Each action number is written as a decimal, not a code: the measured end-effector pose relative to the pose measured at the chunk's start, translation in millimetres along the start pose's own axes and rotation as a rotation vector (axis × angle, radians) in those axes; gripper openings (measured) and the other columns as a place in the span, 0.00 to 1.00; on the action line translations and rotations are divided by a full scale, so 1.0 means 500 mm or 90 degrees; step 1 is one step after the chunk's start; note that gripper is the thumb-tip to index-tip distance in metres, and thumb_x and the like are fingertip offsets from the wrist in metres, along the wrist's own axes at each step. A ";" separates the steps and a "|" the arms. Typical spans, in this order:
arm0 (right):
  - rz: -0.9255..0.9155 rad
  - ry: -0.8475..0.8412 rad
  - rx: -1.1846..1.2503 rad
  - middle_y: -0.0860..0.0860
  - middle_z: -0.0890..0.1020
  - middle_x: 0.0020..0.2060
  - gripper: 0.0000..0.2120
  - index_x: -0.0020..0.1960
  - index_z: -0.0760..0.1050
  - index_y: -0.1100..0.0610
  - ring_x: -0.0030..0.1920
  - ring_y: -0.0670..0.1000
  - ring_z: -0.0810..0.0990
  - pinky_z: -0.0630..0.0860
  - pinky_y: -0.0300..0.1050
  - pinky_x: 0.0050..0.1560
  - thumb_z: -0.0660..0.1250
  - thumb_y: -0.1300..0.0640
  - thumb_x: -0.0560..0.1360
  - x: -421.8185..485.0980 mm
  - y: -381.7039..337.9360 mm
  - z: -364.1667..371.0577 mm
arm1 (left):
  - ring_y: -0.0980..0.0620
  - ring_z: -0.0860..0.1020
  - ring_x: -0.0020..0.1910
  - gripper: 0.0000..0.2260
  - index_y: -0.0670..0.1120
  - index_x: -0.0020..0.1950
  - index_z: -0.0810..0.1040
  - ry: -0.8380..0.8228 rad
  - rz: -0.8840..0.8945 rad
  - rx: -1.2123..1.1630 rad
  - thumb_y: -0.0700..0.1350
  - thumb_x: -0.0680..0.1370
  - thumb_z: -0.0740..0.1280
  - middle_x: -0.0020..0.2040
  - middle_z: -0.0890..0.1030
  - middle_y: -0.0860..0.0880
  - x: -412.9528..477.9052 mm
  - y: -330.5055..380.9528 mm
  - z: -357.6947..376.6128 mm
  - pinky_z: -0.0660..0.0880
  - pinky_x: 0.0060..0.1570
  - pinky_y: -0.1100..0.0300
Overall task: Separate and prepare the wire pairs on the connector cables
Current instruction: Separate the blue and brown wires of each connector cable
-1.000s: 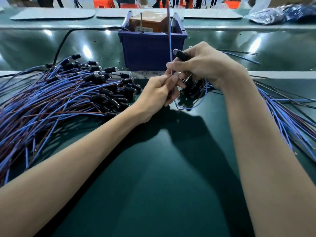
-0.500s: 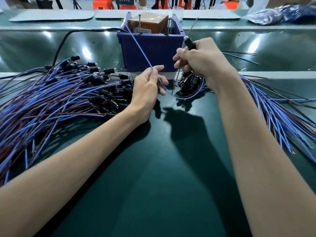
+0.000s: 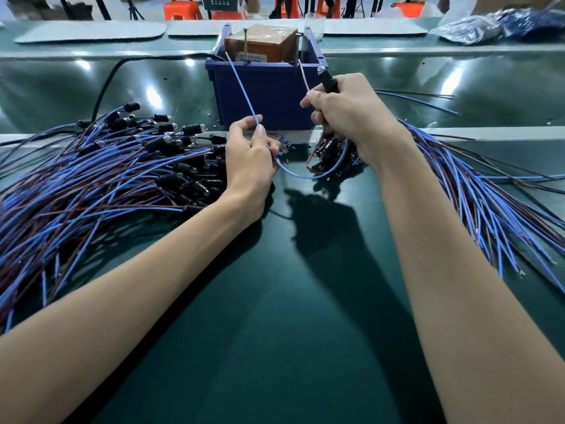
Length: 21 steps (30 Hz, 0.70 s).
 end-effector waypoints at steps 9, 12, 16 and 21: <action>-0.014 -0.014 -0.037 0.47 0.74 0.25 0.07 0.44 0.78 0.55 0.19 0.40 0.67 0.62 0.30 0.22 0.62 0.59 0.78 0.002 -0.003 0.010 | 0.62 0.67 0.23 0.10 0.49 0.49 0.75 -0.060 -0.013 0.038 0.38 0.82 0.57 0.22 0.68 0.59 -0.001 -0.001 0.017 0.63 0.27 0.67; -0.022 -0.024 -0.037 0.46 0.74 0.24 0.08 0.42 0.78 0.53 0.22 0.41 0.67 0.63 0.32 0.25 0.63 0.58 0.78 0.003 -0.004 0.012 | 0.62 0.66 0.24 0.10 0.49 0.50 0.76 -0.064 -0.018 0.040 0.38 0.82 0.57 0.22 0.67 0.59 -0.002 -0.002 0.019 0.62 0.28 0.66; -0.042 -0.037 -0.034 0.46 0.74 0.25 0.07 0.44 0.79 0.54 0.23 0.39 0.70 0.64 0.32 0.27 0.63 0.57 0.78 0.004 -0.005 0.015 | 0.62 0.66 0.24 0.10 0.48 0.50 0.76 -0.075 -0.026 0.043 0.38 0.82 0.57 0.24 0.66 0.58 -0.005 -0.002 0.023 0.61 0.27 0.68; -0.065 -0.055 -0.009 0.45 0.73 0.27 0.07 0.43 0.79 0.53 0.27 0.41 0.72 0.65 0.33 0.29 0.65 0.58 0.78 0.004 -0.009 0.024 | 0.62 0.66 0.24 0.09 0.47 0.51 0.76 -0.086 -0.034 0.040 0.37 0.82 0.57 0.28 0.66 0.56 -0.008 -0.003 0.028 0.62 0.28 0.67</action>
Point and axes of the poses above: each hand's wrist, its own x-axis towards the middle knuckle, its own z-axis out of the palm, y = z × x, the point moved 9 cm from there along x, towards the middle knuckle
